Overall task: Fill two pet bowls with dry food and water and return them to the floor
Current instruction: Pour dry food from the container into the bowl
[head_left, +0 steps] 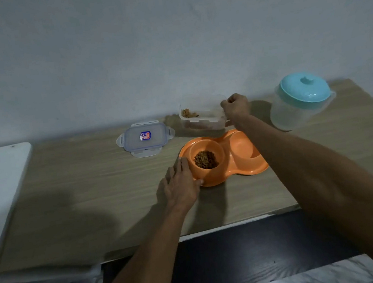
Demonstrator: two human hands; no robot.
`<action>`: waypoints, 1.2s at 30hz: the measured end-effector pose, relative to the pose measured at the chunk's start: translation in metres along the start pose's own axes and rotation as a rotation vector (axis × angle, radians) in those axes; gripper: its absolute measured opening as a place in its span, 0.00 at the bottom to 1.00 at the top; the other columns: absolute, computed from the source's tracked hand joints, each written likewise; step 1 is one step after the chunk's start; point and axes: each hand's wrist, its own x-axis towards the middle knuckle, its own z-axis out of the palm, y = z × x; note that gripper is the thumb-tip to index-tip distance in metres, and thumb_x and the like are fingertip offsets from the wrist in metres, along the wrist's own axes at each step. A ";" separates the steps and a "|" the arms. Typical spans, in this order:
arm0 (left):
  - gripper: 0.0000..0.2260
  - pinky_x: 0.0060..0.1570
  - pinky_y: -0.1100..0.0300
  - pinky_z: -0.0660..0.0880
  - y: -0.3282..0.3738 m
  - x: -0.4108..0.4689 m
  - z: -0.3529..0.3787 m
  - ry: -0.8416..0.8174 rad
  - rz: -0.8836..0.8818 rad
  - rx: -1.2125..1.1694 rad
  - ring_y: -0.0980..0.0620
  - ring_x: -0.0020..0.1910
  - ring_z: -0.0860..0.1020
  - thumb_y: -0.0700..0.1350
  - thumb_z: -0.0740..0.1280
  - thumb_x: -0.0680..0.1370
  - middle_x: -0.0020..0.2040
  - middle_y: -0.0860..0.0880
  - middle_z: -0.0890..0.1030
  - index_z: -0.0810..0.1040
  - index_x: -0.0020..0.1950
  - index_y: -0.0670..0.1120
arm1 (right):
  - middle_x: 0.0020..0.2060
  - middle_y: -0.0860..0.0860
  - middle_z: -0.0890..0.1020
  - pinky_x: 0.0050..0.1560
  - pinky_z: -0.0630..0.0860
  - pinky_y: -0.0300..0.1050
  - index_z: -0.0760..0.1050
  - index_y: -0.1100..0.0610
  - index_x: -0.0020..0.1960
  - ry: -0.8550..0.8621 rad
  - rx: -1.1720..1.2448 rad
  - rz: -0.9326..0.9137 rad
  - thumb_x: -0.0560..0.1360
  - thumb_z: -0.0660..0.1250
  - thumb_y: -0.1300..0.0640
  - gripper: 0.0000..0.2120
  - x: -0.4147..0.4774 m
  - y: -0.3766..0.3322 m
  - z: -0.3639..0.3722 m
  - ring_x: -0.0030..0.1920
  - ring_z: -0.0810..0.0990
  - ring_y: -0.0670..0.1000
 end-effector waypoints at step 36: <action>0.42 0.75 0.44 0.56 0.060 -0.015 -0.012 0.079 0.168 0.072 0.43 0.79 0.52 0.59 0.66 0.75 0.80 0.44 0.53 0.50 0.79 0.43 | 0.48 0.62 0.84 0.54 0.73 0.49 0.82 0.62 0.51 0.310 -0.190 -0.204 0.76 0.61 0.55 0.14 -0.006 0.010 -0.173 0.54 0.79 0.64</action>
